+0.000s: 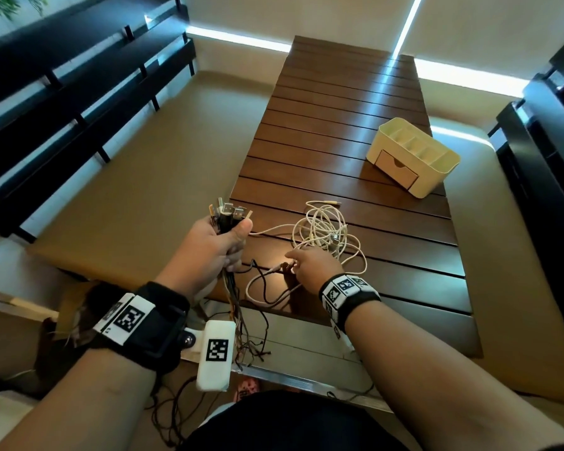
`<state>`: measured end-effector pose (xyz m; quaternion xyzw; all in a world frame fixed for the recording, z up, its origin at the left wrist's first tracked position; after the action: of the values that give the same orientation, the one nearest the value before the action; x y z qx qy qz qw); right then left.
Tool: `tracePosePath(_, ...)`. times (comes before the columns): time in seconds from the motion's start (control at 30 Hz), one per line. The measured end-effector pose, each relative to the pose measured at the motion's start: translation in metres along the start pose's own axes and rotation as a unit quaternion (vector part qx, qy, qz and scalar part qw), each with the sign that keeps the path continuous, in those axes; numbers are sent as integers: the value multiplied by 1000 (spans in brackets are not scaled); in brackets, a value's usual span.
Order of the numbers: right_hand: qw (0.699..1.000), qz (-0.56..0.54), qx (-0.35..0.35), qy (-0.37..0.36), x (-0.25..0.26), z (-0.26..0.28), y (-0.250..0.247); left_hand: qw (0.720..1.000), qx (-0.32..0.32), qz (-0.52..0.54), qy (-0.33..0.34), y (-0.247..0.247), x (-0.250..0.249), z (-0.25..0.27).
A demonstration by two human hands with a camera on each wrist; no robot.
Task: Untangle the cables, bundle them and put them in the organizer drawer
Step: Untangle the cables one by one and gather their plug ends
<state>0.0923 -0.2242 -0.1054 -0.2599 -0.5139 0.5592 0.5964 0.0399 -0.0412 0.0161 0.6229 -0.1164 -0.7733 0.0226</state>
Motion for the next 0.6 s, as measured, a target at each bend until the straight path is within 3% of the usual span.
tracePosePath(0.23,992,126,-26,-15,2,-4,1,1000,-4,5,3,-1,-3,-3)
tracePosePath(0.37,986,136,-88,-40,-2,-1,4,1000,-12,-8,13,-3,-6,-3)
tracePosePath(0.43,987,74,-137,-40,-10,1,-3,1000,5,-13,20,2,-10,-3)
tracePosePath(0.5,977,-70,-203,-19,-24,4,-24,999,16,-14,30,5,-15,-3)
tracePosePath(0.6,906,-267,-327,22,-43,13,-75,999,21,-26,37,10,-21,-7)
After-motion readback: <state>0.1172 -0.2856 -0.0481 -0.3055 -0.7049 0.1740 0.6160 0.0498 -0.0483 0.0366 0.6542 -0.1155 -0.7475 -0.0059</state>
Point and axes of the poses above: each hand's wrist, its own z-axis away from the middle knuckle, its own y-axis out of the palm, x = y × z, the point moved 7 cm from there along -z, towards the middle knuckle
